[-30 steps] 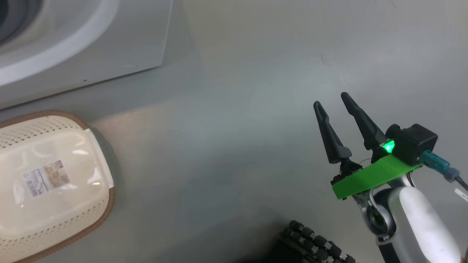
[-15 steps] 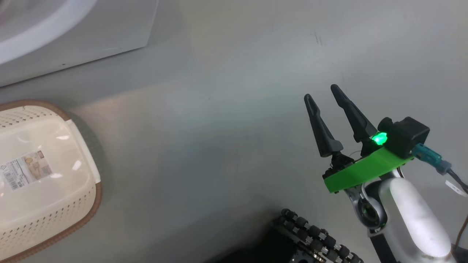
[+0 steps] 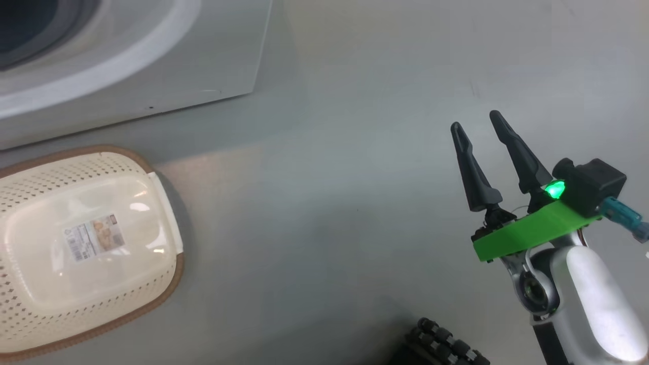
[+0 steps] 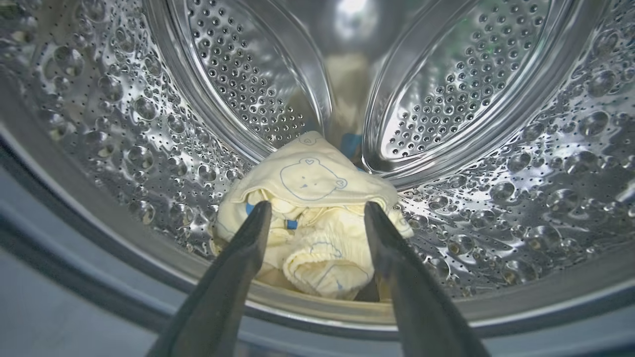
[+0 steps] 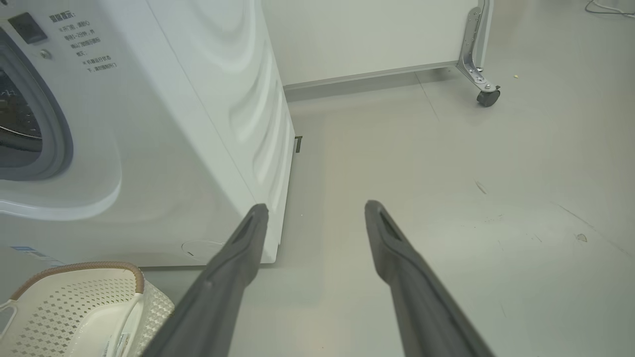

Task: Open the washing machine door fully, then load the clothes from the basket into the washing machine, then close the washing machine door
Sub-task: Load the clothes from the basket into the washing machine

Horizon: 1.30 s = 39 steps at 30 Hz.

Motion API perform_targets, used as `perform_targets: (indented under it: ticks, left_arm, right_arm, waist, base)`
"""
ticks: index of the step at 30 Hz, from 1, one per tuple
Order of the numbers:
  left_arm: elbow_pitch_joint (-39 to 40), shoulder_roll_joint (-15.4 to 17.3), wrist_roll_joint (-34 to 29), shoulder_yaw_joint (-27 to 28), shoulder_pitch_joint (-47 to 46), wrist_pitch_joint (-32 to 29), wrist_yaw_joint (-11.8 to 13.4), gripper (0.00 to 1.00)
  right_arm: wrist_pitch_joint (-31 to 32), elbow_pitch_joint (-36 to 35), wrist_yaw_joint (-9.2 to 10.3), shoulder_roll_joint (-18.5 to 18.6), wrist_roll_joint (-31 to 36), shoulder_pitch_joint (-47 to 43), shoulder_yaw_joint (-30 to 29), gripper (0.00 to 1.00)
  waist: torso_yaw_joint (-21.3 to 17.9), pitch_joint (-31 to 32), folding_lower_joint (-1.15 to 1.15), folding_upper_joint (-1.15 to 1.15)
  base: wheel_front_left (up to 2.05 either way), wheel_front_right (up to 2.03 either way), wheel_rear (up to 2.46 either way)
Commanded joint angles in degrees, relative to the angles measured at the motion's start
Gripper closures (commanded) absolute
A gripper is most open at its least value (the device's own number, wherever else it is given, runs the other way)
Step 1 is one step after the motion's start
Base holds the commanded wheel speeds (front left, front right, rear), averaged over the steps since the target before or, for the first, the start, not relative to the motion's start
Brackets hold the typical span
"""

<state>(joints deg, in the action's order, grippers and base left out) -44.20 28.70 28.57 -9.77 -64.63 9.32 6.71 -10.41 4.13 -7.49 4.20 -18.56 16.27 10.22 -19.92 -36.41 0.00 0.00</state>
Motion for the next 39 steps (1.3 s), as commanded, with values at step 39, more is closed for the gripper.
perform_targets:
  ticks: [39]
  left_arm:
    - [47.0, -7.3, -2.4, -4.8, 61.4, 4.1, 18.7, 0.00]
  right_arm:
    - [12.2, -9.8, 0.00, 5.9, 5.6, -13.2, -6.4, 0.00]
  waist:
    - [15.8, 29.3, 0.00, 0.00]
  base:
    - [0.00, 0.00, 0.00]
